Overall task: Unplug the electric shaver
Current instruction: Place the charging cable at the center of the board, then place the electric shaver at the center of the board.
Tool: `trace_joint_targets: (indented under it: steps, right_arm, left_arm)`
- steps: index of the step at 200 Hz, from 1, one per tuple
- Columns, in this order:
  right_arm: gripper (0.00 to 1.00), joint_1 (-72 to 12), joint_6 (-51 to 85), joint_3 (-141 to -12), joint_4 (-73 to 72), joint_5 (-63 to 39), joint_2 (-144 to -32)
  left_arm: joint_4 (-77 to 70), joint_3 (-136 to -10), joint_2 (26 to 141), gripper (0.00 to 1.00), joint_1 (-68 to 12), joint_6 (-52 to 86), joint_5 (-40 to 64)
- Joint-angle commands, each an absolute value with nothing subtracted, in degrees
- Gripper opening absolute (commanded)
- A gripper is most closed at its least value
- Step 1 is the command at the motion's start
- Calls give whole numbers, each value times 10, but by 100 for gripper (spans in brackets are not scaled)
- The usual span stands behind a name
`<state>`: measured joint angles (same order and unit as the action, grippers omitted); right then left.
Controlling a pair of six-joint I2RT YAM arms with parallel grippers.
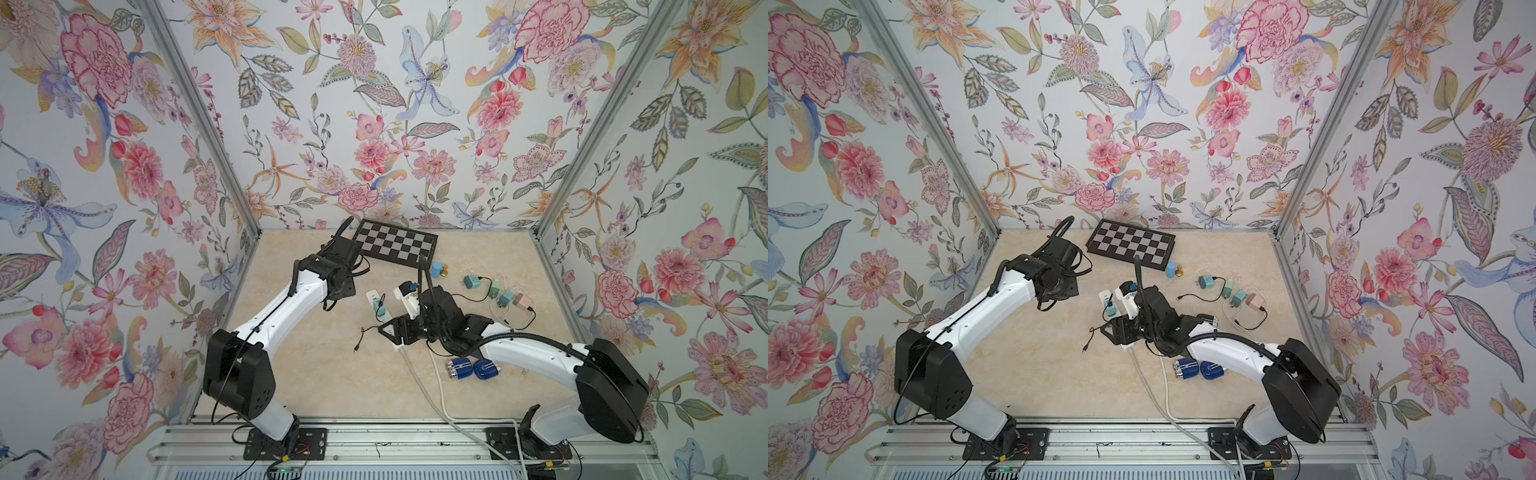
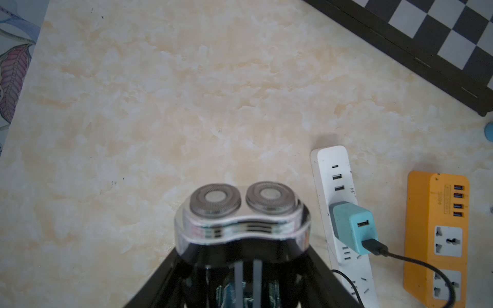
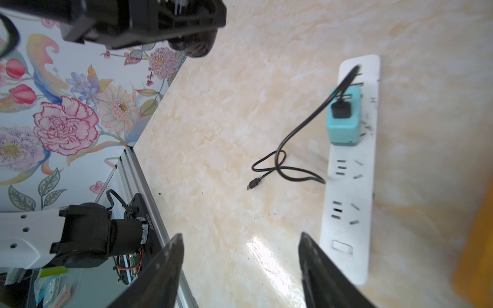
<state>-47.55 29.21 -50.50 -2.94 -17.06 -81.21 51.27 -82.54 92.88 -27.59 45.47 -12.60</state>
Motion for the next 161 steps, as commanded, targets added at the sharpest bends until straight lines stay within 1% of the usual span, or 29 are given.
trace_joint_targets:
  steps: [1,9,12,41,45,49,70,91,97,119,143,161]
  right_arm:
    - [69,-414,260,-463,59,-159,-736]
    - [69,-378,262,-442,75,-164,-702]
    - [69,-350,263,-434,79,-169,-687]
    - [68,-169,248,-377,132,-213,-566]
    - [72,-144,243,-373,141,-216,-555]
    - [75,-120,240,-370,150,-220,-543]
    - [75,-6,218,-366,175,-267,-519]
    - [75,77,203,-378,198,-304,-531]
    - [75,91,202,-382,203,-301,-535]
    - [76,102,194,-401,209,-282,-541]
    - [76,150,208,-410,209,-290,-554]
    - [76,162,204,-417,208,-289,-559]
  left_arm:
    - [539,-885,953,38,-320,387,-145]
    - [541,-904,966,38,-338,376,-146]
    - [541,-911,971,38,-345,370,-145]
    - [546,-990,1033,38,-412,322,-150]
    - [547,-1003,1045,38,-420,314,-148]
    - [549,-1018,1057,38,-431,308,-148]
    - [577,-1106,1132,38,-486,277,-154]
    - [605,-1200,1208,38,-529,248,-162]
    - [611,-1223,1228,38,-539,241,-163]
    - [612,-1284,1281,38,-566,220,-147]
    - [602,-1315,1321,38,-588,205,-116]
    - [593,-1323,1342,38,-606,191,-101]
